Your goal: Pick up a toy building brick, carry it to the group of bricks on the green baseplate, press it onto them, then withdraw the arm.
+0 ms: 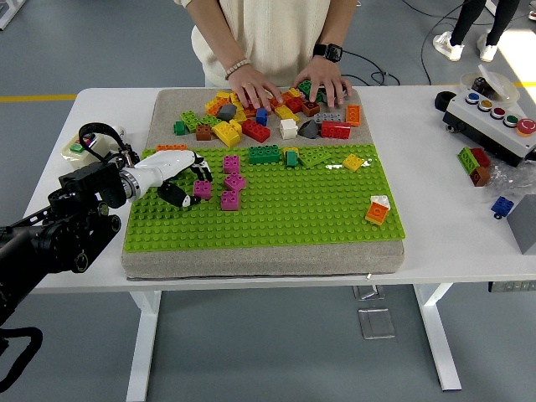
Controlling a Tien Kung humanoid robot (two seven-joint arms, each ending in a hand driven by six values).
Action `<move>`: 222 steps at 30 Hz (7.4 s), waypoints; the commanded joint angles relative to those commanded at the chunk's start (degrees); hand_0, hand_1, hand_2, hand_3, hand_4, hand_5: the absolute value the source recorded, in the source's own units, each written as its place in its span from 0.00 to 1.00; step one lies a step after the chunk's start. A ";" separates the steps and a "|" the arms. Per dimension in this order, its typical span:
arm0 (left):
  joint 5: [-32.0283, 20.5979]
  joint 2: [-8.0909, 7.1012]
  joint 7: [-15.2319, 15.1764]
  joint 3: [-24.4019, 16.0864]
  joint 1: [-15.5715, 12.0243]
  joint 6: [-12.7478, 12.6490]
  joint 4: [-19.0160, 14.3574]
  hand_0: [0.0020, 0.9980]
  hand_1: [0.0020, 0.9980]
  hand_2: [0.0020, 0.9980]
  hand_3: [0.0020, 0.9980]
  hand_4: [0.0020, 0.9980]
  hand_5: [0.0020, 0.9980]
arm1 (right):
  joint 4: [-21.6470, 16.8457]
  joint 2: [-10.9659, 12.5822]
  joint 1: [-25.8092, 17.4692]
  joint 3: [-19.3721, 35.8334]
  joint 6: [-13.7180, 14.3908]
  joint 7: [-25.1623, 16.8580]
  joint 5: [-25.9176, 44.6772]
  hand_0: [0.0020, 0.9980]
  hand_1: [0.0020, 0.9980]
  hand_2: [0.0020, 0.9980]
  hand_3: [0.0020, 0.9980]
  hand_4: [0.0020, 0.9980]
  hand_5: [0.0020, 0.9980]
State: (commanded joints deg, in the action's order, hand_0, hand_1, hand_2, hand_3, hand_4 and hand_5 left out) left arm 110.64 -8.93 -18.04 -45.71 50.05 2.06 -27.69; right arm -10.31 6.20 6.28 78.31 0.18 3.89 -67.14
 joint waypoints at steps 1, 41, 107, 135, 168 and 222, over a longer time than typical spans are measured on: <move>-0.15 0.00 -0.05 0.03 -0.02 -0.14 0.00 0.66 0.64 0.58 0.55 0.63 0.00 | 0.00 -0.01 0.01 0.01 0.00 -0.01 -0.01 0.75 0.68 0.73 0.65 0.91 0.49; 4.85 -4.43 3.55 -9.56 -8.26 2.99 -16.76 0.61 0.59 0.57 0.54 0.58 0.00 | 0.00 0.58 -0.57 2.05 -0.26 -0.51 -0.64 0.75 0.68 0.73 0.65 0.91 0.49; 9.40 -5.04 8.05 -16.56 -20.46 5.64 -30.63 0.61 0.59 0.57 0.55 0.59 0.00 | 0.00 1.16 -1.05 2.92 -0.35 -0.56 -1.07 0.75 0.68 0.73 0.66 0.91 0.49; 9.52 -5.22 7.59 -16.72 -21.18 6.89 -30.99 0.62 0.60 0.57 0.55 0.62 0.00 | 0.00 1.09 -1.02 2.52 -0.21 -0.57 -0.81 0.75 0.68 0.73 0.66 0.91 0.49; 9.40 -5.09 7.08 -17.74 -20.52 7.21 -31.36 0.72 0.67 0.62 0.64 0.86 0.06 | 0.00 0.95 -1.11 2.38 -0.17 -0.59 -0.60 0.75 0.68 0.73 0.65 0.91 0.49; 9.77 -7.33 8.90 -20.16 -25.72 11.31 -38.35 1.00 0.90 0.87 0.63 1.00 0.68 | 0.00 0.81 -1.17 1.90 -0.19 -0.48 0.02 0.75 0.68 0.73 0.65 0.91 0.49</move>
State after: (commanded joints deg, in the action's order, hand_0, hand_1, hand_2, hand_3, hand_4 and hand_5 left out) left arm 120.41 -16.26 -9.13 -65.88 24.33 13.37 -66.04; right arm -10.31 7.01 5.10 80.21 -0.01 3.40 -67.13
